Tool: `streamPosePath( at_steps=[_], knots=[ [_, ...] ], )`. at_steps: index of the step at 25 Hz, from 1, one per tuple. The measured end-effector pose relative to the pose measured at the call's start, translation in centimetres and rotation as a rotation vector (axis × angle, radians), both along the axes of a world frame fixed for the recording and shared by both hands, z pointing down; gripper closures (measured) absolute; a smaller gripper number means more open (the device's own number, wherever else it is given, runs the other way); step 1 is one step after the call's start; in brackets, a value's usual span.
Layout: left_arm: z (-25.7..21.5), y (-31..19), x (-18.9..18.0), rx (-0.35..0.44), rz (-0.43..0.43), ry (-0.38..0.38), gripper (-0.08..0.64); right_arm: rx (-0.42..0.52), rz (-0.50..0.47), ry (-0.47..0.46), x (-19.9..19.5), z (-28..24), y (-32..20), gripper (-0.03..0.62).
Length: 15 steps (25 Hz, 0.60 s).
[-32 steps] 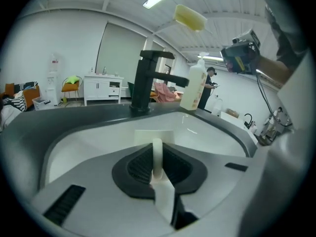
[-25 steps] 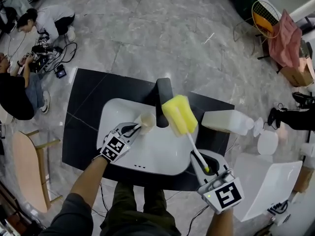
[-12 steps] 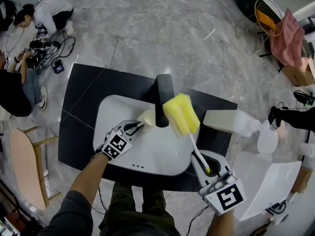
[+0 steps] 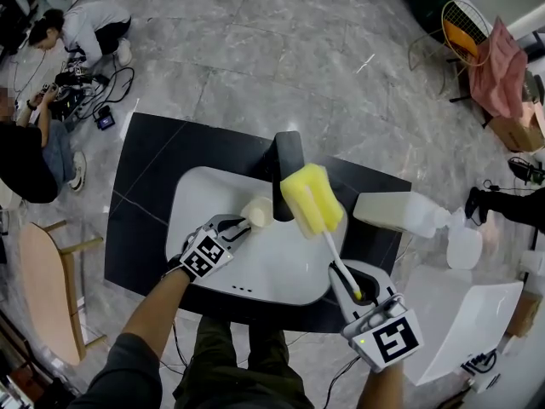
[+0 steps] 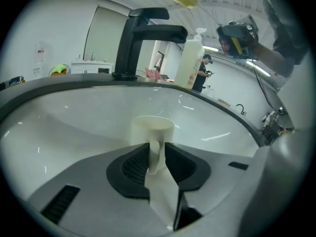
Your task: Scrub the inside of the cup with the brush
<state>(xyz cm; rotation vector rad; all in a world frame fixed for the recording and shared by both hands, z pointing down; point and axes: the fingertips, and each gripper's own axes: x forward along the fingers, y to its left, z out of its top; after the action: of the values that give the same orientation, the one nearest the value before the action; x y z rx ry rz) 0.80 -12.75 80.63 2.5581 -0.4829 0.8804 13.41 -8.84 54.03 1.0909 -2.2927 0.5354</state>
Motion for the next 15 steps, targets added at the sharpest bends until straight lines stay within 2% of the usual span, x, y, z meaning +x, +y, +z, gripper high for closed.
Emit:
streamPosePath(
  at_steps=[7,10,15],
  knots=[
    [1.1,0.9,-0.4,-0.035,0.019,-0.066,0.446,0.005,-0.003,0.001,-0.6,-0.3,0.5,0.577],
    [1.7,1.5,-0.9,-0.054,0.03,-0.111,0.364,0.009,-0.001,0.004,-0.5,-0.6,0.6,0.576],
    [1.1,1.4,-1.8,-0.053,-0.001,-0.113,0.354,0.02,0.01,0.006,-0.4,-1.1,0.9,0.577]
  ],
)
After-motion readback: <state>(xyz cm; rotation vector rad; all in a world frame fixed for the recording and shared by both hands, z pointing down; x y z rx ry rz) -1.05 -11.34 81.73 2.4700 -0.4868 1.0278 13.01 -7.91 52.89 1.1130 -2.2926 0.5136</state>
